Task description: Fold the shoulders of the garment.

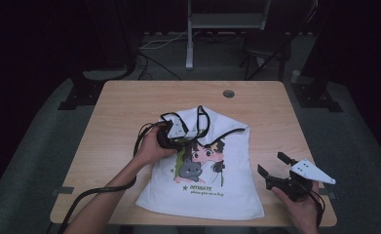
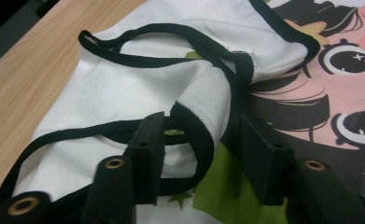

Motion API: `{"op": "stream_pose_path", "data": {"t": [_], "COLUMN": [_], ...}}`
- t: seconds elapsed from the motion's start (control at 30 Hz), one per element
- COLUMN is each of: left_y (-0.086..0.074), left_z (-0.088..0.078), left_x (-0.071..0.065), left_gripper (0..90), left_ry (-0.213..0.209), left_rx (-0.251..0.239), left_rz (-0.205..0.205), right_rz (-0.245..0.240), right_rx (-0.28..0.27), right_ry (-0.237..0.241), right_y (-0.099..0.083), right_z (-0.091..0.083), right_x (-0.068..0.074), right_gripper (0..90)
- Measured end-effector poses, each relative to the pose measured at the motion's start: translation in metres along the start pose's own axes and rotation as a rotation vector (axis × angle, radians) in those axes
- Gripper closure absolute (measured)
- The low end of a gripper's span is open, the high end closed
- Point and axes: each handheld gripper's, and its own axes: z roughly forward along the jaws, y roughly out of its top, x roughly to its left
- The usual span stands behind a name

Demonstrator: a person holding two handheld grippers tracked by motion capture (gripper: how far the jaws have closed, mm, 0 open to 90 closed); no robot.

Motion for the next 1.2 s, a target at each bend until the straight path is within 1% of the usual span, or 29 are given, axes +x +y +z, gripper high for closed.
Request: {"op": "stream_pose_path", "data": {"t": [0.07, 0.1, 0.13, 0.27, 0.43, 0.93, 0.97, 1.0, 1.03, 1.2], "left_y": [0.001, 0.001, 0.002, 0.003, 0.004, 0.006, 0.007, 0.008, 0.009, 0.011], "left_z": [-0.001, -0.001, -0.002, -0.004, -0.006, -0.012, -0.013, -0.014, -0.016, -0.026], "left_x": [0.0, 0.0, 0.0, 0.0, 0.0, 0.0, 0.0, 0.0, 0.0, -0.003], "left_gripper": [45.4, 41.7, 40.5, 40.9, 39.4, 36.6, 34.9, 31.3, 30.8, 30.7], "left_ry": [0.016, 0.022, 0.025, 0.025, 0.034, 0.032, 0.031, 0.031, 0.027, 0.016], "left_rx": [0.001, 0.001, -0.002, -0.004, -0.014, -0.024, -0.02, -0.019, -0.023, -0.051], "left_rz": [-0.014, -0.024, -0.029, -0.026, -0.042, -0.064, -0.066, -0.081, -0.091, -0.099], "right_rz": [0.001, 0.0, 0.0, 0.0, 0.002, 0.006, 0.006, 0.006, 0.006, 0.008], "right_rx": [0.0, 0.0, 0.0, 0.0, -0.001, -0.001, -0.001, -0.001, -0.001, -0.003], "right_ry": [0.0, 0.0, -0.001, -0.001, 0.0, -0.002, -0.002, -0.003, -0.003, -0.004], "right_y": [0.0, 0.0, 0.0, 0.0, 0.0, 0.0, 0.0, 0.0, 0.0, 0.0], "right_z": [0.0, 0.0, 0.0, 0.0, 0.0, 0.0, 0.0, 0.0, 0.0, 0.0], "right_x": [0.0, 0.0, 0.0, 0.0, 0.0, 0.0, 0.0, 0.0, 0.0, -0.001], "right_gripper": [12.6, 12.6, 12.6, 12.6, 12.6, 12.6, 12.6, 12.6, 12.6, 12.6]}}
